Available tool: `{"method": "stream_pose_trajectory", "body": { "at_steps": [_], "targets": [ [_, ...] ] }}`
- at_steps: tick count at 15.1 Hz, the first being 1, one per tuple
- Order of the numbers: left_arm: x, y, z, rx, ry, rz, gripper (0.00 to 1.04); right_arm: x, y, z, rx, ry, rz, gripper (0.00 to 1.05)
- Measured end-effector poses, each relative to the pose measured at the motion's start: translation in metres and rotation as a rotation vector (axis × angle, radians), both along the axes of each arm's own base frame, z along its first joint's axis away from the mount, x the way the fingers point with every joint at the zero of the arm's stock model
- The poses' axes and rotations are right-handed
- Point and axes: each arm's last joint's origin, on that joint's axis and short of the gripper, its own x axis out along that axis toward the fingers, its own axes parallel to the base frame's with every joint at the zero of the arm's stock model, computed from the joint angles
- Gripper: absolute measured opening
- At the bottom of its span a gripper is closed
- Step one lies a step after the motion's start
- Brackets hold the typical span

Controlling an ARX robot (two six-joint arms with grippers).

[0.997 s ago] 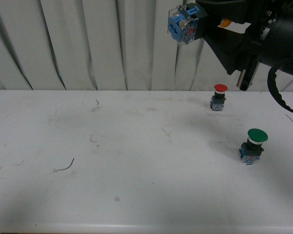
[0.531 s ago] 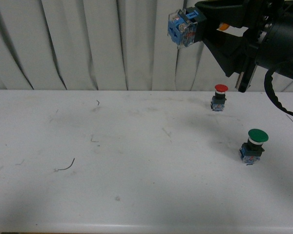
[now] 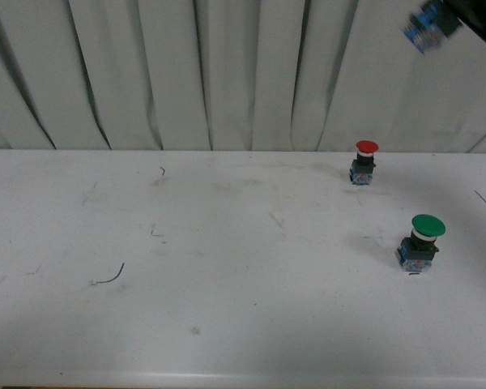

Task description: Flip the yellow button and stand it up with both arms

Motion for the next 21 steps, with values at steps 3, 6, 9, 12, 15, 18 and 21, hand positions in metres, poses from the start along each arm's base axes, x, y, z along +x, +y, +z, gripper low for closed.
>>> {"method": "stream_pose_trajectory", "body": {
  "at_steps": [3, 6, 9, 12, 15, 18, 21],
  "targets": [
    [0.000, 0.000, 0.000, 0.000, 0.000, 0.000, 0.98, 0.017, -0.045, -0.037, -0.328, 0.154, -0.245, 0.28],
    [0.000, 0.000, 0.000, 0.000, 0.000, 0.000, 0.98, 0.044, -0.049, -0.042, -0.398, 0.182, -0.306, 0.28],
    [0.000, 0.000, 0.000, 0.000, 0.000, 0.000, 0.98, 0.069, -0.023, -0.069, -0.420, 0.267, -0.263, 0.28],
    [0.000, 0.000, 0.000, 0.000, 0.000, 0.000, 0.98, 0.083, 0.012, -0.073, -0.442, 0.258, -0.254, 0.28],
    [0.000, 0.000, 0.000, 0.000, 0.000, 0.000, 0.98, 0.087, 0.029, -0.112, -0.483, 0.343, -0.256, 0.28],
    [0.000, 0.000, 0.000, 0.000, 0.000, 0.000, 0.98, 0.087, 0.028, -0.124, -0.496, 0.368, -0.265, 0.28],
    [0.000, 0.000, 0.000, 0.000, 0.000, 0.000, 0.98, 0.089, 0.028, -0.132, -0.503, 0.385, -0.267, 0.28]
  ]
}}
